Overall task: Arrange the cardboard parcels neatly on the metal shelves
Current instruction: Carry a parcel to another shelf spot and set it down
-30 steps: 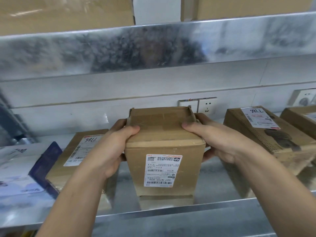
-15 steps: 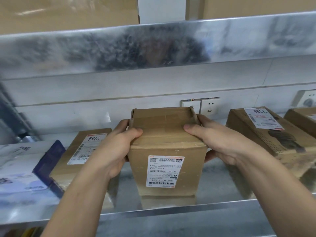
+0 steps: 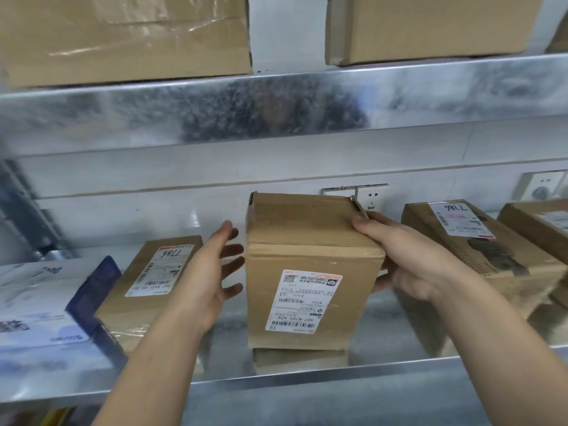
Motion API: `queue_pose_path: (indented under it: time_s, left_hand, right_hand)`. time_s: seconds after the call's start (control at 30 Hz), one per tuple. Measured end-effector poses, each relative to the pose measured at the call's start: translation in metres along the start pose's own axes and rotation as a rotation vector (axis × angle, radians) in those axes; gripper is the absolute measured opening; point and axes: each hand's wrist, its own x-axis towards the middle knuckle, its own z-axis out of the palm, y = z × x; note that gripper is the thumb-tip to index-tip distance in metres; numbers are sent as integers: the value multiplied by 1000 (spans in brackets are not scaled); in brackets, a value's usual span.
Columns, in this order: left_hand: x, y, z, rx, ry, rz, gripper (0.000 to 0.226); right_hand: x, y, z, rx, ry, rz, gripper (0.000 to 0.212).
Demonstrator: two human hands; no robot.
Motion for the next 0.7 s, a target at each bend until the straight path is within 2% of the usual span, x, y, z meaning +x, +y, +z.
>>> queue_pose_path:
  time_s: [0.07, 0.13, 0.33, 0.47, 0.57, 0.7]
  left_hand:
    - [3, -12, -3, -21, 51, -18, 56]
    - [4, -23, -4, -16, 81, -49, 46]
    - [9, -53, -5, -64, 169, -192, 44]
    - [9, -59, -6, -120, 107, -279, 28]
    - [11, -60, -5, -112, 71, -267, 30]
    - [14, -52, -5, -99, 74, -185, 28]
  right_hand:
    - [-1, 1, -6, 44, 20, 10, 21]
    - [-2, 3, -13, 85, 30, 21, 18]
    - [-2, 12, -32, 234, 67, 38, 18]
    - [-1, 19, -40, 304, 75, 56, 22]
    - [2, 28, -43, 354, 75, 78, 25]
    - [9, 42, -48, 365, 118, 14, 32]
